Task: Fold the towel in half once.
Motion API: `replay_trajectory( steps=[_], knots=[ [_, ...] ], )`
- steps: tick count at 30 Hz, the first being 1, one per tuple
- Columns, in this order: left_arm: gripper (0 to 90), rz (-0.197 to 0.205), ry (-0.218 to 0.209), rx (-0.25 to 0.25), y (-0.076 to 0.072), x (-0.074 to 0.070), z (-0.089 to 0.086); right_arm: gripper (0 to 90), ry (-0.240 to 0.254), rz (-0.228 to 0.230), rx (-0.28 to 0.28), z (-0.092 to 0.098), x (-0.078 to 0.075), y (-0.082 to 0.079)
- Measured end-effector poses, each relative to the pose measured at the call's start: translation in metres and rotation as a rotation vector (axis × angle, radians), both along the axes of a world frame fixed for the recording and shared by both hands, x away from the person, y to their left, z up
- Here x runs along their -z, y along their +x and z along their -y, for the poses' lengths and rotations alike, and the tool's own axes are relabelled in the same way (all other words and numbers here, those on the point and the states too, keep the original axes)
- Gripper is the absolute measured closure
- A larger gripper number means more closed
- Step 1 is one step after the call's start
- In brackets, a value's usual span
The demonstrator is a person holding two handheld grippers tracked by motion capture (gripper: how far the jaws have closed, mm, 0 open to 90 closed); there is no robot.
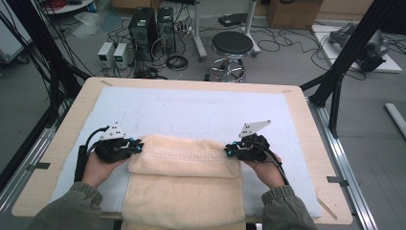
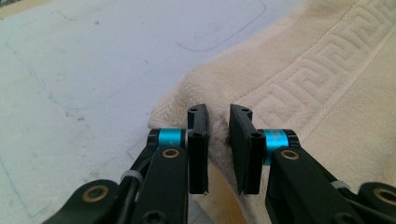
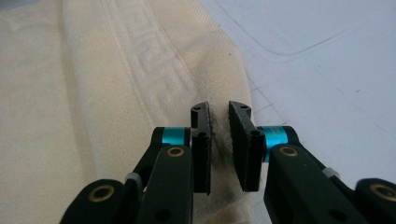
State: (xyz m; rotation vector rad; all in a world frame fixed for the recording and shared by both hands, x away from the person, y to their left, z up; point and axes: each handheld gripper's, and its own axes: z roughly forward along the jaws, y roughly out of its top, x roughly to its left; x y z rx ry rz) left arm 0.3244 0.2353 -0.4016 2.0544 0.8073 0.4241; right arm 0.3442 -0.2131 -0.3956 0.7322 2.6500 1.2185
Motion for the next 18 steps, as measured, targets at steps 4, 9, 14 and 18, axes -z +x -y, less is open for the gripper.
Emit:
replay_trajectory(
  steps=[4, 9, 14, 18],
  knots=[
    [77.8, 0.009, -0.014, -0.004, -0.001, -0.003, -0.001, 80.9, 0.014, 0.027, 0.017, 0.003, -0.005, 0.000],
    [78.1, 0.015, -0.009, 0.001, -0.002, -0.004, 0.000, 81.4, 0.031, 0.028, 0.021, 0.007, -0.009, -0.001],
    [78.3, 0.025, -0.018, 0.019, -0.014, -0.010, -0.001, 81.5, 0.034, 0.037, 0.001, 0.007, -0.014, -0.008],
    [78.6, 0.039, -0.012, 0.063, -0.040, -0.017, -0.005, 81.6, 0.033, 0.050, -0.036, 0.008, -0.022, -0.026]
  ],
)
